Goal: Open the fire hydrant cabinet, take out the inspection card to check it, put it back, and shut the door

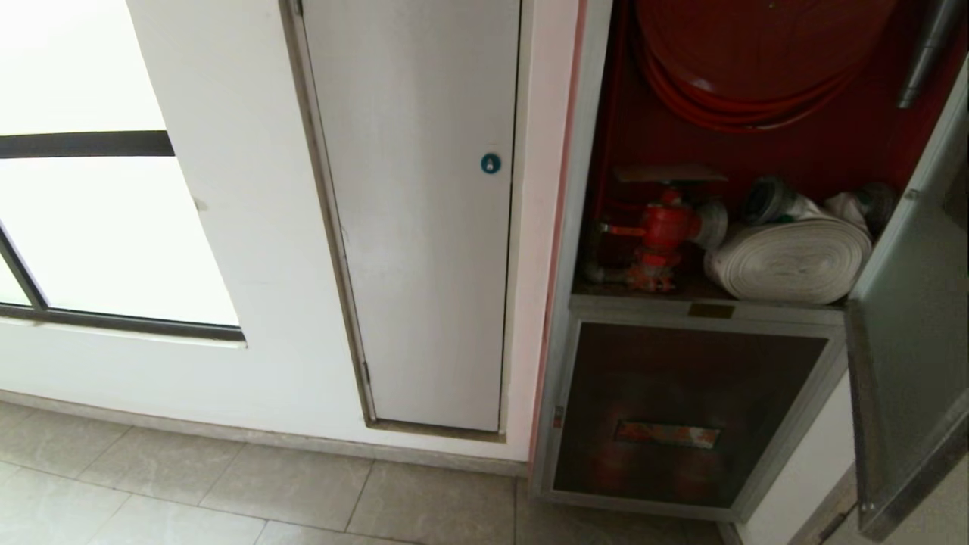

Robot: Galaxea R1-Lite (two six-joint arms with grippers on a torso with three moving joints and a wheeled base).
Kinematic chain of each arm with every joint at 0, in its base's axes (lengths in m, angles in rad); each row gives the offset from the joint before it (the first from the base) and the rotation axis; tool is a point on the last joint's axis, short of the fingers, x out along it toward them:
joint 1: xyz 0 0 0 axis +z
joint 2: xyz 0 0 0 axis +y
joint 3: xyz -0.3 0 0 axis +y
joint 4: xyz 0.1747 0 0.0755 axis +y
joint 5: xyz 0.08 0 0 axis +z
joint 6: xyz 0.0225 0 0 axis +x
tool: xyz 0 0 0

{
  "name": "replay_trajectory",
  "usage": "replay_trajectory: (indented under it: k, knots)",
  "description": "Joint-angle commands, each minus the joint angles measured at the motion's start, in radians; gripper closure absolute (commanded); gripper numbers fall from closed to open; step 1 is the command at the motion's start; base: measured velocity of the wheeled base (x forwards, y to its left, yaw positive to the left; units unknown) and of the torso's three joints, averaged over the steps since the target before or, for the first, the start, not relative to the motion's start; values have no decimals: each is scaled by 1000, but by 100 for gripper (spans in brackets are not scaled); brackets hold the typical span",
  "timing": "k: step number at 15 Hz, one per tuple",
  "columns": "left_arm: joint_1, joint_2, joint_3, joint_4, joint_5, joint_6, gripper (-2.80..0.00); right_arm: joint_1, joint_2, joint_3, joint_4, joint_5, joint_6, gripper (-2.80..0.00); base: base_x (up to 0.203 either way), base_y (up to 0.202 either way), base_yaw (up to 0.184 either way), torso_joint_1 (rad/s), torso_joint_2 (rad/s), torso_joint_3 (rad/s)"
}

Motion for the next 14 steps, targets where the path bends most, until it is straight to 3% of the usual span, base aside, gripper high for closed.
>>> replay_trajectory:
  k: [1,5,9,14]
  knots:
    - [0,0,2,0,0,0,0,80,97,-54,-6,0,16,0,0,0,0,0,0,0]
    - [0,0,2,-1,0,0,0,216,275,-230,-6,21,92,0,0,0,0,1,7,1]
    - [0,0,2,-1,0,0,0,285,488,-419,-6,62,114,0,0,0,0,0,0,0]
    - [0,0,2,0,0,0,0,335,767,-766,-2,100,113,0,0,0,0,0,0,0]
